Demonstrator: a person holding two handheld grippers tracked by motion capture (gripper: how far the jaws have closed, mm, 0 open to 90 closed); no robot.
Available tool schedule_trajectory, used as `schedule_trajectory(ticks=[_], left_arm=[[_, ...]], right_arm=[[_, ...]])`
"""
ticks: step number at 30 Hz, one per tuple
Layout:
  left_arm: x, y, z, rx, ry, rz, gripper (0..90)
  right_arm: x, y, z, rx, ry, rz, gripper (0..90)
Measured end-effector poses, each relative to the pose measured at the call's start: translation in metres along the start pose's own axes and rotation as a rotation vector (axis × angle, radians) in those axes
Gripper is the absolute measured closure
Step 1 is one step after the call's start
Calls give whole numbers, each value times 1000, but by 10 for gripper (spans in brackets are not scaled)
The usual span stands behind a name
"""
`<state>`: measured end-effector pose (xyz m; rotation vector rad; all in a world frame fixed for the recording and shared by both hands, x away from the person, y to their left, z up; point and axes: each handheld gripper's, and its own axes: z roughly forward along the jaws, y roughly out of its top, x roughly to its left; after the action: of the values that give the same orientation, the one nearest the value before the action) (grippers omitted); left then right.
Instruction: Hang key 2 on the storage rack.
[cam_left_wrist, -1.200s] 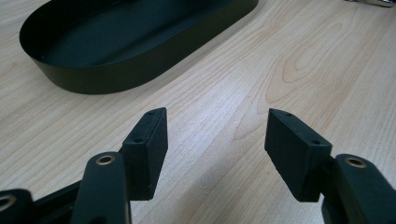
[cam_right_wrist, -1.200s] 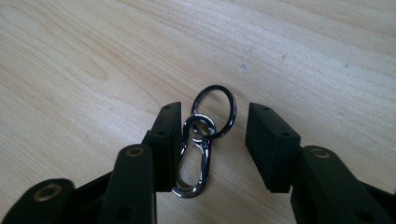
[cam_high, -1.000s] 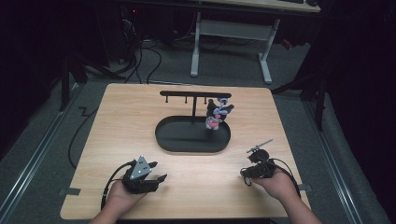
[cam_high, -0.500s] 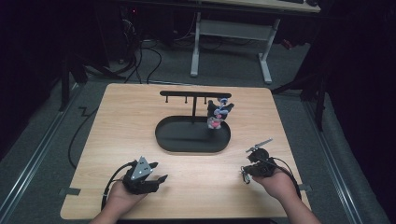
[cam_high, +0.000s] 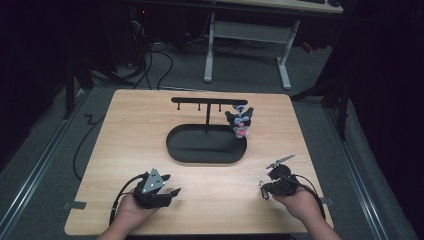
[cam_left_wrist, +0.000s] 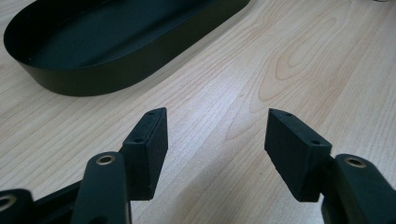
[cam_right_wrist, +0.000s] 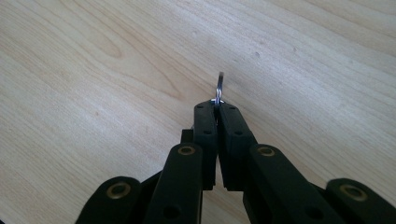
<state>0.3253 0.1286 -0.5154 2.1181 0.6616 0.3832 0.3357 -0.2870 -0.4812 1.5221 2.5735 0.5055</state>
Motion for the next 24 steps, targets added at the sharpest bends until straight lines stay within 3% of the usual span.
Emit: schedule_trajectory(ticks=[8,9,15,24], left_arm=[[0,1,-2,-4,6,4,403],[1,1,-3,-7,9,1,403],[4,-1,-4,-12,17,-12,404],[3,0,-2,-7,17,-10,406]], right_arm=[[1,6,1,16,-3,-28,889],[3,6,1,12,-4,-9,889],[10,7,1,10,20,-40,890],[11,10,-21,-32,38,-41,890]])
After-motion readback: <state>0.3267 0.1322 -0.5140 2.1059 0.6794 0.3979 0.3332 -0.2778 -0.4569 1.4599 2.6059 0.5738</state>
